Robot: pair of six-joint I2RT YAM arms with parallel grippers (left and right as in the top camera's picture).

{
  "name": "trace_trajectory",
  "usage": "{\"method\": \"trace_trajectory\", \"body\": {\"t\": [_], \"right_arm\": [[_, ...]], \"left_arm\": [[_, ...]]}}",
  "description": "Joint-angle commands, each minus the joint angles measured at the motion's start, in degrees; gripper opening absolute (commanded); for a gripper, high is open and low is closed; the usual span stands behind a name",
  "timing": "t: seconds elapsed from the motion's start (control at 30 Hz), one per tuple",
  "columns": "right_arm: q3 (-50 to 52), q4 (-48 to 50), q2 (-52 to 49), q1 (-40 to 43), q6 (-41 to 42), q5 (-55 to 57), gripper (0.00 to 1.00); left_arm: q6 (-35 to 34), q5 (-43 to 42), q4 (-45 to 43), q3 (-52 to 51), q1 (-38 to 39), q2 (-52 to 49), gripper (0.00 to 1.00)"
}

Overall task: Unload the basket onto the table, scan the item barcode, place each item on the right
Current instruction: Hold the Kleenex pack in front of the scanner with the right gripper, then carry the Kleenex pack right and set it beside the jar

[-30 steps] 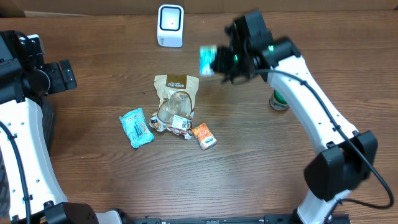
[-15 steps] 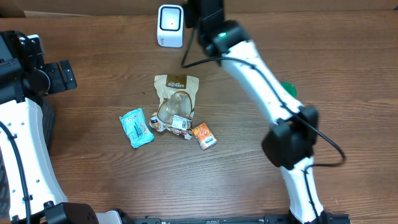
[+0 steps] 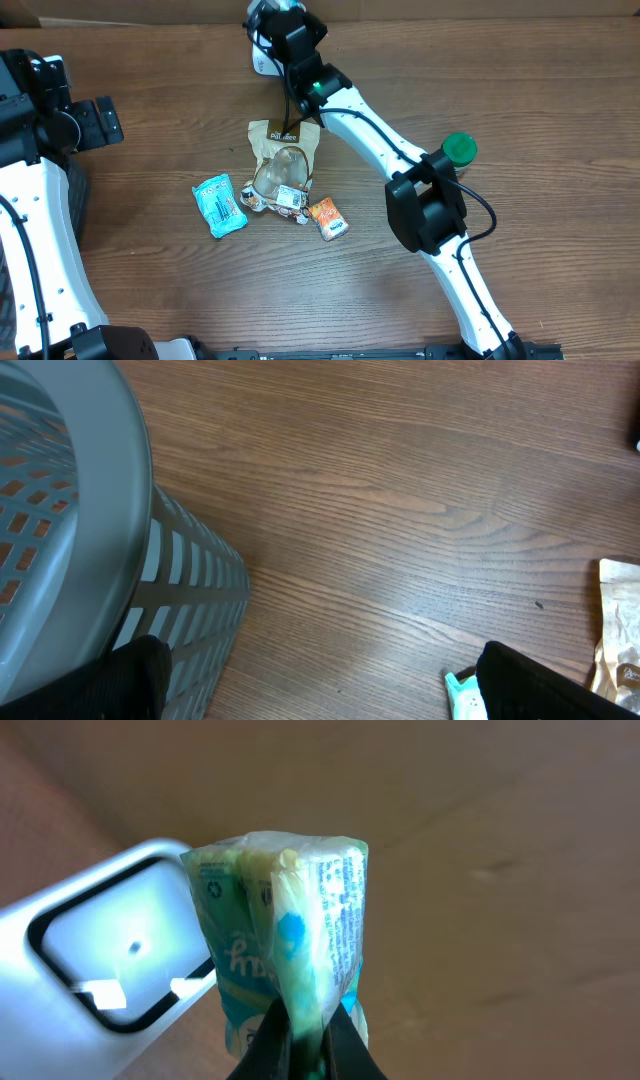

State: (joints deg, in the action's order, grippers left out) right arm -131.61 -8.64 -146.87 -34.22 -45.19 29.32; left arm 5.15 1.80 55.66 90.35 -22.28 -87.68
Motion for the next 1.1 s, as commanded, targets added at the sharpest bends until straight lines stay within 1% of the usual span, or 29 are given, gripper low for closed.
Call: {"method": "trace_trajectory", "body": {"t": [0.0,0.3,0.37,0.5,0.6,0.63,0.7,0.8,0.83,0.9,1.0,1.07], "right_arm": [[-0.8,0.4,-1.8,0.0,-6.8,-2.6,0.04],[-0.8,0.8,-2.0,-0.3,-7.2,-3.9,0.04],[-0.8,0.7,-1.7,-0.5,-5.2,-3.9,0.04],[-0.8,0.2,1.2,-0.6,3.2,-4.1,0.04],[-0.8,-3.4,5.8,-0.6,8.1,-4.8,0.04],[-0.8,-5.6,7.5,-0.6,9.4,-5.5,0.04],[-0.8,-11.5,11.9,-0.7,15.0,-7.7,0.04],[-0.8,-21.0,18.3,-0.6,28.0,-9.6,0.04],[-0.8,-25.1,20.8,-0.3,33.9,-10.2,0.04],[-0.8,-33.0,24.8,0.6,41.7,-12.5,0.04],[-0.8,-45.7,30.0,2.4,49.9,-17.9,0.04],[-0.8,-53.5,32.0,3.8,53.3,-20.9,0.04]], "left_arm": [[1.5,0.1,-0.1,-0.3,-0.6,-0.1,0.99],[1.5,0.1,-0.1,-0.3,-0.6,-0.1,1.00],[1.5,0.1,-0.1,-0.3,-0.6,-0.1,0.99],[1.5,0.1,-0.1,-0.3,-0.6,-0.1,1.00],[1.5,0.1,-0.2,-0.3,-0.6,-0.1,0.99],[1.5,0.1,-0.1,-0.3,-0.6,-0.1,1.00],[1.5,0.1,-0.1,-0.3,-0.6,-0.1,1.00],[1.5,0.1,-0.1,-0.3,-0.6,-0.1,0.99],[1.5,0.1,-0.2,-0.3,-0.6,-0.1,1.00],[1.5,0.1,-0.2,-0.3,-0.6,-0.1,1.00],[1.5,0.1,-0.2,-0.3,-0.6,-0.1,1.00],[1.5,0.1,-0.2,-0.3,-0.6,-0.1,1.00]]}}
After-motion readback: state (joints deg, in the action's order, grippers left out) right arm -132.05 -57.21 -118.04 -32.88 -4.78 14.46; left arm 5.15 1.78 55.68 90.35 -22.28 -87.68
